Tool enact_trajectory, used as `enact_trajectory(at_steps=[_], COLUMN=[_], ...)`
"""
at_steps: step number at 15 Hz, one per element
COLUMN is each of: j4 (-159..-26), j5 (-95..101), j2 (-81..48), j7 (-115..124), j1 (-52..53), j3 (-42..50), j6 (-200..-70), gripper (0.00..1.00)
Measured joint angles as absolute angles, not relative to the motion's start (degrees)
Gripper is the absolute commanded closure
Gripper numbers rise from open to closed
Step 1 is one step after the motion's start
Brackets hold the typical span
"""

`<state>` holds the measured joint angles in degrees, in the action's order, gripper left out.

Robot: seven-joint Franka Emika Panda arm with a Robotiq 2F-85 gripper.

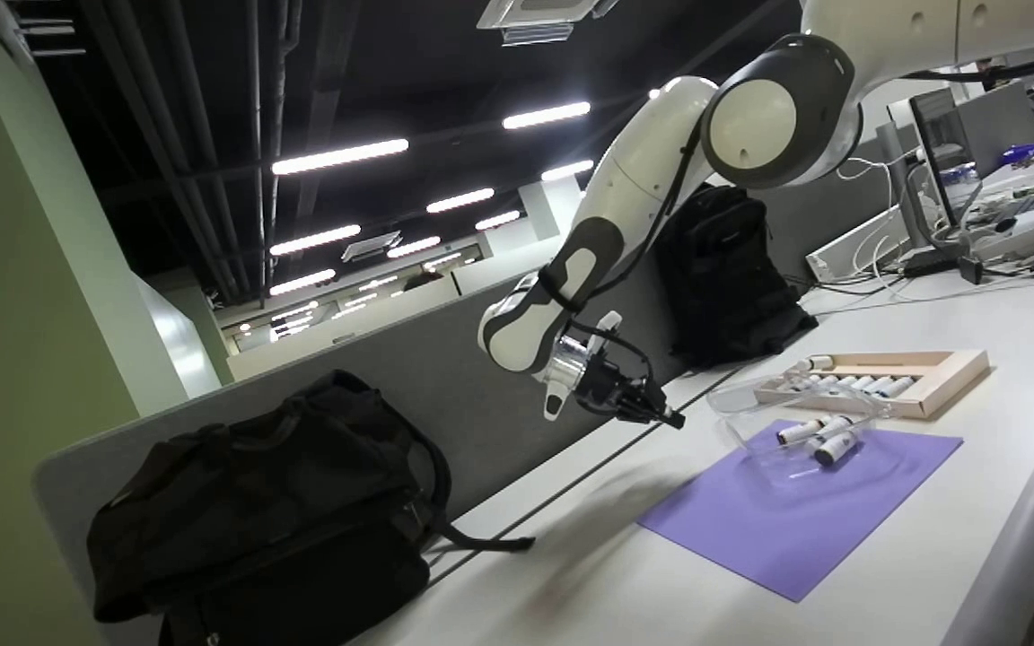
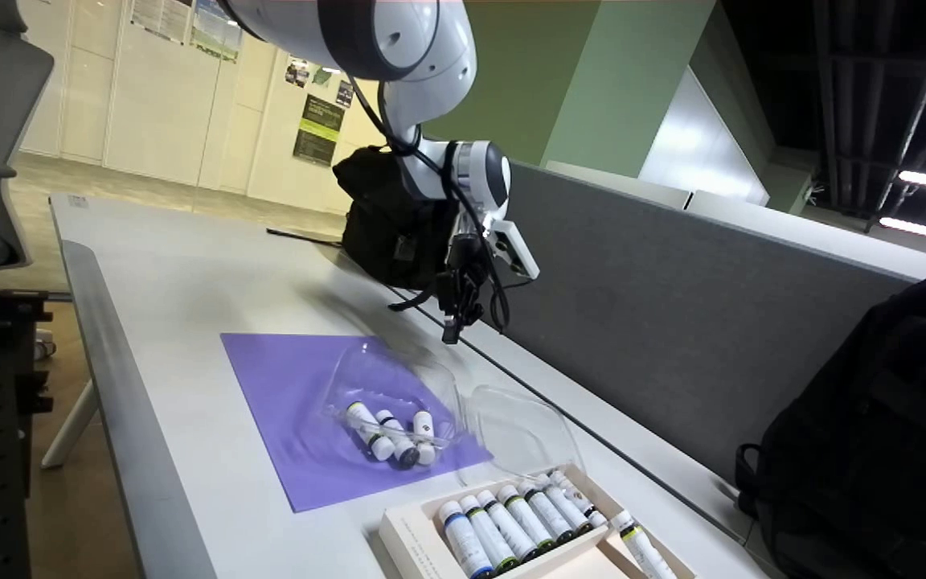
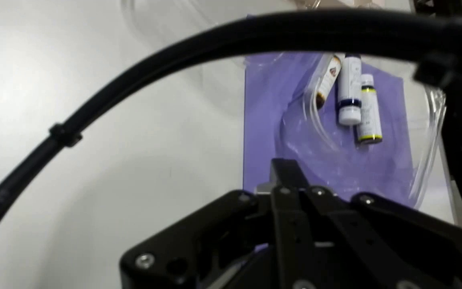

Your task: Close the lid on the clear container

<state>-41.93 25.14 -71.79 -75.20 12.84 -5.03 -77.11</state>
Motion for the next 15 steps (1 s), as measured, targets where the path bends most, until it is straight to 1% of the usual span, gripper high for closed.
enact_trajectory(at_steps=[3, 7, 15], j4=[-41.7, -41.5, -43.8], j5=[23.6, 24.0, 29.6], j2=[-71.7, -71.4, -72.2], j7=[-75.1, -74.1, -73.7], j1=[13.1, 13.3, 10.9], j3=[-6.5, -6.2, -2.0], j6=[-79.2, -84.5, -102.3], gripper=[1.0, 1.0, 1.0])
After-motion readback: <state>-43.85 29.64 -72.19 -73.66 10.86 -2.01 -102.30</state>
